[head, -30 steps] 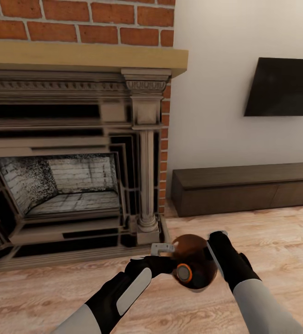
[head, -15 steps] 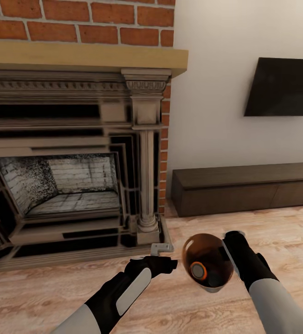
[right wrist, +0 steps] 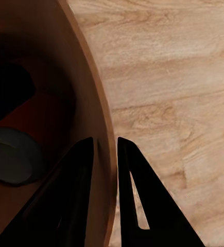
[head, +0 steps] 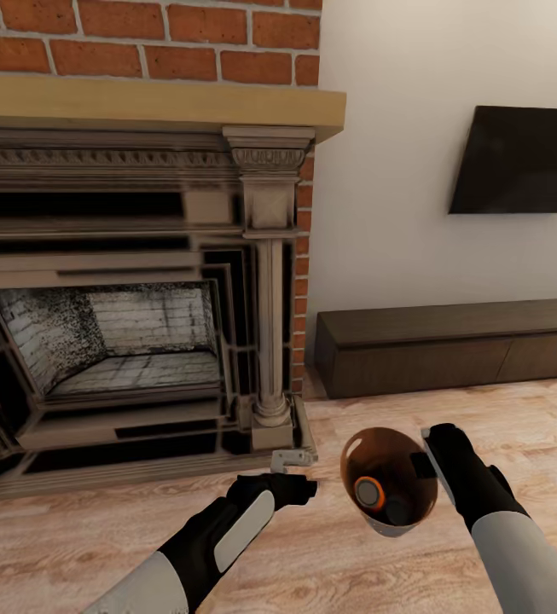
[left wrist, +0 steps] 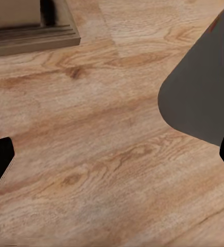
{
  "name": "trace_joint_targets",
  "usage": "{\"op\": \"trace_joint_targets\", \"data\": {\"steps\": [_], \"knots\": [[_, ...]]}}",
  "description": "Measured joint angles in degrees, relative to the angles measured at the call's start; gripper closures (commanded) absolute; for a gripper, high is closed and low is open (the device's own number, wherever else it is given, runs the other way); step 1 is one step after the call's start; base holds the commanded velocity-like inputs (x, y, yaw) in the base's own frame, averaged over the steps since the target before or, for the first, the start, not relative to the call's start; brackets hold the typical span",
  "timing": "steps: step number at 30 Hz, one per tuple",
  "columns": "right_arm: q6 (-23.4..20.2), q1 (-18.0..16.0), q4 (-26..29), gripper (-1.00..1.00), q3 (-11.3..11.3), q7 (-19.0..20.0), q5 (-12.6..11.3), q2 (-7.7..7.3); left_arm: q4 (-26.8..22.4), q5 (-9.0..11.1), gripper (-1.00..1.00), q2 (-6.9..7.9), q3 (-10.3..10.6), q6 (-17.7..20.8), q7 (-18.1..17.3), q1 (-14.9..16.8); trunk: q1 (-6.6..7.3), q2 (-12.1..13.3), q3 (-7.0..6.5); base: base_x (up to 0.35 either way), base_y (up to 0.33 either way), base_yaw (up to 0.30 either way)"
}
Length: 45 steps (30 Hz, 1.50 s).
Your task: Put the three can of soda from the living room inside the tash can in the kitchen.
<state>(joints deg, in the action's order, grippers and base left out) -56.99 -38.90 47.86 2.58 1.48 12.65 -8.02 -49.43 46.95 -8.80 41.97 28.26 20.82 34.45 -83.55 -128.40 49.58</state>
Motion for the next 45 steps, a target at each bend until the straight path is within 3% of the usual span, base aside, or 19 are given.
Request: {"op": "trace_joint_targets", "data": {"steps": [2,7,10,13,16,21,27,37,41,42,44,45], "knots": [[0.0,0.0,0.0,1.00,0.1,3.0,-0.6,-1.23,2.0,0.1,-1.00,-0.09,-0.1,-0.1,0.1,0.8,0.00,0.0,0.00,0.000,0.000,0.000],[0.0,-0.1,0.0,1.00,0.3,10.5,2.5,-3.86,6.5,0.5,-1.00,-0.31,-0.2,-0.2,0.2,2.7,0.00,0.0,0.00,0.000,0.000,0.000],[-0.2,-0.1,0.0,1.00,0.3,12.8,0.4,-4.36,8.6,0.7,-1.00,-0.38,-0.2,-0.2,0.2,3.5,0.00,0.0,0.00,0.000,0.000,0.000],[-0.2,-0.1,0.0,1.00,0.3,14.2,0.7,-4.60,11.3,0.9,-1.00,-0.47,-0.3,-0.1,0.4,4.6,0.00,0.0,0.00,0.000,0.000,0.000],[-0.1,-0.1,0.0,1.00,0.3,14.6,2.0,-4.48,13.4,1.0,-1.00,-0.51,-0.3,0.0,0.5,5.3,0.00,0.0,0.00,0.000,0.000,0.000],[-0.3,-0.1,-0.1,1.00,0.1,14.4,1.0,-4.24,17.2,1.6,-1.00,-0.52,-0.4,0.0,0.6,5.9,0.00,0.0,0.00,0.000,0.000,0.000],[-0.2,-0.1,-0.2,1.00,0.2,14.1,1.8,-4.38,21.5,3.2,-1.00,-0.32,-0.5,0.0,0.5,6.0,0.00,0.0,0.00,0.000,0.000,0.000],[0.6,0.6,-0.9,1.00,0.1,13.9,1.7,-4.95,30.4,3.5,-1.00,0.18,-0.8,0.0,-0.1,6.0,0.00,0.0,0.00,0.000,0.000,0.000],[4.9,2.4,-4.0,1.00,0.3,13.7,1.5,-5.37,31.2,3.2,-1.00,0.24,-0.7,-0.1,-0.2,5.8,0.00,0.0,0.01,0.000,0.000,0.000],[6.7,2.8,-5.6,1.00,0.6,13.0,0.8,-5.68,31.2,3.1,-1.00,0.25,-0.7,-0.2,0.0,5.7,0.00,0.0,-0.01,0.000,0.000,0.000],[7.9,3.2,-8.3,1.00,1.4,11.5,1.5,-5.92,31.2,3.1,-1.00,0.26,-0.7,-0.3,0.1,5.7,0.00,0.0,0.00,0.000,0.000,0.000],[8.8,3.4,-10.1,1.00,2.7,10.1,1.3,-6.09,31.2,3.0,-1.00,0.26,-0.7,-1.0,0.2,5.6,0.00,0.0,0.00,0.000,0.000,0.000]]}}
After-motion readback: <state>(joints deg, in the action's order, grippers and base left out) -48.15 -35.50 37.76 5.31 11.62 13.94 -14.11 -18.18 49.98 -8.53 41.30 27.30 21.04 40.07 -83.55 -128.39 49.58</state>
